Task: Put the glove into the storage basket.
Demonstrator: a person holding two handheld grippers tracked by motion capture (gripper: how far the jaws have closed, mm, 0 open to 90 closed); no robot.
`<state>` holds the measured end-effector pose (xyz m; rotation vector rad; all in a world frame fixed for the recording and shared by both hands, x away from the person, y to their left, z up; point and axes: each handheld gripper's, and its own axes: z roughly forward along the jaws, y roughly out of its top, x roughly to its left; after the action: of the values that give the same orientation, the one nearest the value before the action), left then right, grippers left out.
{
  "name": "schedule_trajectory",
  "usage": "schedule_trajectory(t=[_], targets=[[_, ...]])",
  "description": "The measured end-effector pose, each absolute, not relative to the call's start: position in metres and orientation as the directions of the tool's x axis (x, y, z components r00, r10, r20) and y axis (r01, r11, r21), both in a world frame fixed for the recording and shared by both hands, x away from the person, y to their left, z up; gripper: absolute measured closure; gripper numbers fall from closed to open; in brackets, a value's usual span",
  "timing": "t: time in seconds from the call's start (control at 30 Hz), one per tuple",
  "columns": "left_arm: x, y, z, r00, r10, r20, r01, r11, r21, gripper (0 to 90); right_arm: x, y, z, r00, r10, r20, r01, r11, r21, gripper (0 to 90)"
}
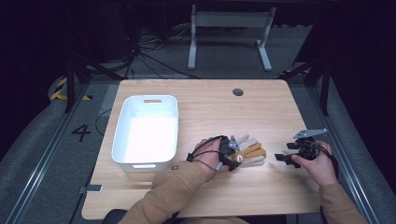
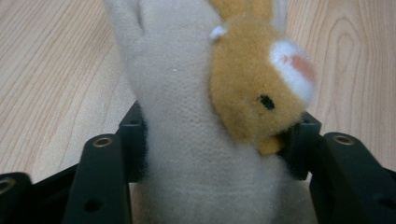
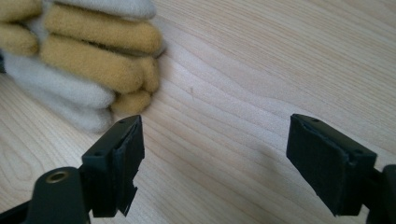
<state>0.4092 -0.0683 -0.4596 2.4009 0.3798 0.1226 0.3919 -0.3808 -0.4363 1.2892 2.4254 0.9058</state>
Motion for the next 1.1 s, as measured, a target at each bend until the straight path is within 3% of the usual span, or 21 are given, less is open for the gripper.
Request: schedule_trajectory(t=[0.57, 0.8, 1.1], targets=[[0.403, -0.073, -0.455, 0.932, 0.363, -0.022, 0.295, -0.718, 0.631, 63.1, 0.392, -0.381, -0.435, -0.574, 0.817, 0.06, 0.654, 0.414, 0.633, 19.8], [0.404, -0.074, -0.447, 0.917, 0.396, -0.055, 0.348, -0.726, 0.593, 64.2, 0.392, -0.384, -0.434, -0.568, 0.82, 0.063, 0.656, 0.405, 0.637, 19.8], [0.405, -0.065, -0.427, 0.899, 0.43, -0.085, 0.386, -0.685, 0.618, 64.3, 0.394, -0.384, -0.433, -0.564, 0.824, 0.058, 0.655, 0.404, 0.638, 19.7]])
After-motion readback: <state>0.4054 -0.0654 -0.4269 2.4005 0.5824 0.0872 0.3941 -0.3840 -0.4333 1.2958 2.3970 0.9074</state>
